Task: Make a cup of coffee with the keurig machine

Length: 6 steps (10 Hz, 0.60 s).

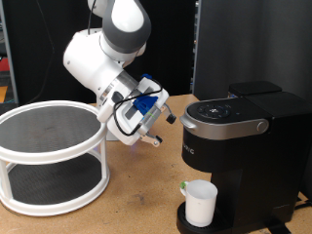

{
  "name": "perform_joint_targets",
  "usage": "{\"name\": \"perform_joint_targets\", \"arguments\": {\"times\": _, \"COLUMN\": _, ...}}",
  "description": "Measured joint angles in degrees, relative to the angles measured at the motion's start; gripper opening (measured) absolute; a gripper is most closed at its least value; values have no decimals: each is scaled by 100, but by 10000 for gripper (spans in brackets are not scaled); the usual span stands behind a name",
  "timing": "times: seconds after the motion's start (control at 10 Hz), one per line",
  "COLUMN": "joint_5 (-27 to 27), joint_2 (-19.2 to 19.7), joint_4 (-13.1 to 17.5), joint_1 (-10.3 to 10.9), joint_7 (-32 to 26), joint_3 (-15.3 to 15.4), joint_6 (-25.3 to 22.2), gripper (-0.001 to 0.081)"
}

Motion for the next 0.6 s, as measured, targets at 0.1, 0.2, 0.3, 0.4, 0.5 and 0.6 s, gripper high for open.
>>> {"name": "perform_joint_targets", "arguments": {"times": 0.1, "joint_5": 38, "joint_2": 16, "joint_4": 1, "joint_1": 1, "joint_7": -53, "joint_3": 4, "joint_6": 21, "gripper": 801}}
{"name": "perform_joint_targets", "arguments": {"times": 0.2, "joint_5": 39, "joint_2": 10, "joint_4": 14, "joint_1": 0, "joint_7": -38, "joint_3": -7, "joint_6": -88, "gripper": 801}}
{"name": "perform_joint_targets", "arguments": {"times": 0.3, "joint_5": 36, "joint_2": -61, "joint_4": 53, "joint_1": -3, "joint_7": 32, "joint_3": -37, "joint_6": -313, "gripper": 801}}
{"name": "perform_joint_targets", "arguments": {"times": 0.4, "joint_5": 35, "joint_2": -212, "joint_4": 90, "joint_1": -3, "joint_7": 99, "joint_3": -87, "joint_6": -536, "gripper": 801}}
{"name": "perform_joint_targets", "arguments": {"times": 0.5, "joint_5": 62, "joint_2": -403, "joint_4": 109, "joint_1": -4, "joint_7": 159, "joint_3": -115, "joint_6": -646, "gripper": 801}}
{"name": "perform_joint_targets", "arguments": {"times": 0.6, "joint_5": 57, "joint_2": -605, "joint_4": 118, "joint_1": -4, "joint_7": 296, "joint_3": -115, "joint_6": -679, "gripper": 801}}
